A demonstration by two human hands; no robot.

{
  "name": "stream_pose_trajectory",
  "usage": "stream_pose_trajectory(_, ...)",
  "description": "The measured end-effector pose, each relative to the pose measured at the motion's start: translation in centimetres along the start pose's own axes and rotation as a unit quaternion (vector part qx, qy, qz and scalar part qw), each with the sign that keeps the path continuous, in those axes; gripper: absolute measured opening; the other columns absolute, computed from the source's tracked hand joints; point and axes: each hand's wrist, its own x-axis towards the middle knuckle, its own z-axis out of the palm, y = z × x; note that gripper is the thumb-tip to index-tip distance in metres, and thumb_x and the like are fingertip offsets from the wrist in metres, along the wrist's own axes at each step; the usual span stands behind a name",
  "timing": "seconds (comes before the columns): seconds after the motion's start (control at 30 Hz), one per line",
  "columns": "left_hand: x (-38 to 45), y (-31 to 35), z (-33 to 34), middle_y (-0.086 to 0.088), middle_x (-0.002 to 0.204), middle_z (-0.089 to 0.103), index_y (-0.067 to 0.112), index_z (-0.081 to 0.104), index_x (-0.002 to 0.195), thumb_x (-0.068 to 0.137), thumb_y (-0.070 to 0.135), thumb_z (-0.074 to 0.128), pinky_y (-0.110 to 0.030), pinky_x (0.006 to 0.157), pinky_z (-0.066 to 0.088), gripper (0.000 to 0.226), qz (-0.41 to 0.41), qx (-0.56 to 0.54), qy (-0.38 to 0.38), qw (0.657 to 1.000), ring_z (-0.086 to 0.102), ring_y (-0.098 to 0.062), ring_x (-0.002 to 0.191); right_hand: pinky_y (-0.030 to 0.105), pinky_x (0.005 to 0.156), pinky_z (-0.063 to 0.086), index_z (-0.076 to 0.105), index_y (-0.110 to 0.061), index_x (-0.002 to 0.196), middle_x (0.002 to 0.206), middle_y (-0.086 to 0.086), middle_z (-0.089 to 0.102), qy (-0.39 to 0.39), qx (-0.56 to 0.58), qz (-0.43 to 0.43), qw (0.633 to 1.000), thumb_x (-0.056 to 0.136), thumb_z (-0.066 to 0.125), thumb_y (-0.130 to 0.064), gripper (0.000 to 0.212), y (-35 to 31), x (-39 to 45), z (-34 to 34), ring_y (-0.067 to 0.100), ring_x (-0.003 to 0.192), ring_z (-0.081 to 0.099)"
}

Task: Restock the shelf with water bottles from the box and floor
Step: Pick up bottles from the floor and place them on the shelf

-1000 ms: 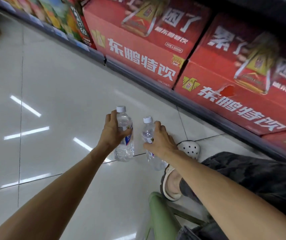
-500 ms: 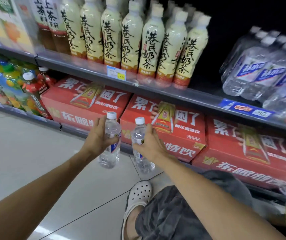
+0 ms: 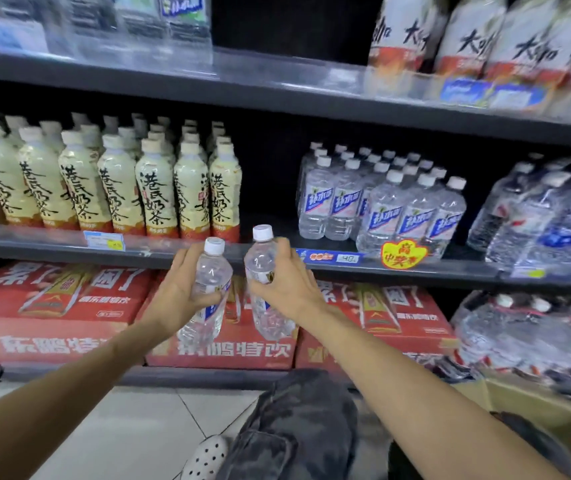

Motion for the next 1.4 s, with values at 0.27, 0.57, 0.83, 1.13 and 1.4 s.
stream_pose_trajectory(0.27, 4.8, 8.4, 2.1, 0.014, 0.131, 0.036, 0.029, 0.031, 0.14, 0.077, 0.022, 0.078, -0.027, 0.107, 0.025, 0.079, 0.107, -0.006, 0.015, 0.994, 0.035, -0.001, 0.121, 0.042, 0.086, 0.047, 0.027, -0.02, 0.132, 0.127, 0.007, 0.049, 0.09, -0.001, 0.01, 0.996, 0.079, 0.068, -0.035, 0.069, 2.4, 0.0, -9.0, 0.031, 0.108, 0.055)
stream_pose_trajectory(0.57, 11.5, 15.1, 3.3, 0.011, 0.13, 0.039, 0.03, 0.034, 0.139, 0.075, 0.019, 0.079, -0.02, 0.104, 0.026, 0.079, 0.188, -0.013, 0.006, 0.982, 0.036, 0.004, 0.118, 0.043, 0.093, 0.047, 0.023, -0.019, 0.141, 0.137, 0.007, 0.045, 0.17, 0.025, 0.01, 0.985, 0.08, 0.071, -0.033, 0.079, 4.5, 2.9, -15.9, 0.027, 0.116, 0.052)
stream_pose_trajectory(0.83, 16.5, 15.4, 5.2, 0.014, 0.132, 0.05, 0.04, 0.039, 0.134, 0.074, 0.019, 0.081, -0.028, 0.106, 0.04, 0.076, 0.226, -0.018, -0.036, 0.973, 0.047, -0.005, 0.124, 0.04, 0.092, 0.048, 0.021, -0.019, 0.145, 0.143, 0.007, 0.04, 0.203, 0.039, 0.017, 0.978, 0.081, 0.072, -0.031, 0.083, 6.6, 6.6, -16.8, 0.027, 0.116, 0.053)
stream_pose_trajectory(1.13, 19.8, 13.3, 6.5, 0.02, 0.124, 0.056, 0.029, 0.04, 0.136, 0.076, 0.004, 0.077, -0.004, 0.091, 0.041, 0.074, 0.183, -0.082, -0.112, 0.973, 0.053, 0.005, 0.116, 0.045, 0.102, 0.044, 0.023, -0.02, 0.141, 0.148, 0.004, 0.035, 0.192, 0.06, 0.033, 0.979, 0.081, 0.075, -0.03, 0.08, 8.8, 10.1, -14.6, 0.025, 0.128, 0.047)
stream_pose_trajectory(1.4, 22.2, 11.8, 6.7, 0.012, 0.119, 0.059, 0.022, 0.044, 0.132, 0.075, -0.002, 0.076, -0.022, 0.094, 0.048, 0.07, 0.143, -0.105, -0.138, 0.974, 0.058, -0.002, 0.112, 0.043, 0.093, 0.048, 0.025, -0.02, 0.138, 0.142, 0.003, 0.037, 0.185, 0.066, 0.049, 0.979, 0.08, 0.075, -0.034, 0.078, 10.1, 11.2, -12.6, 0.026, 0.12, 0.051)
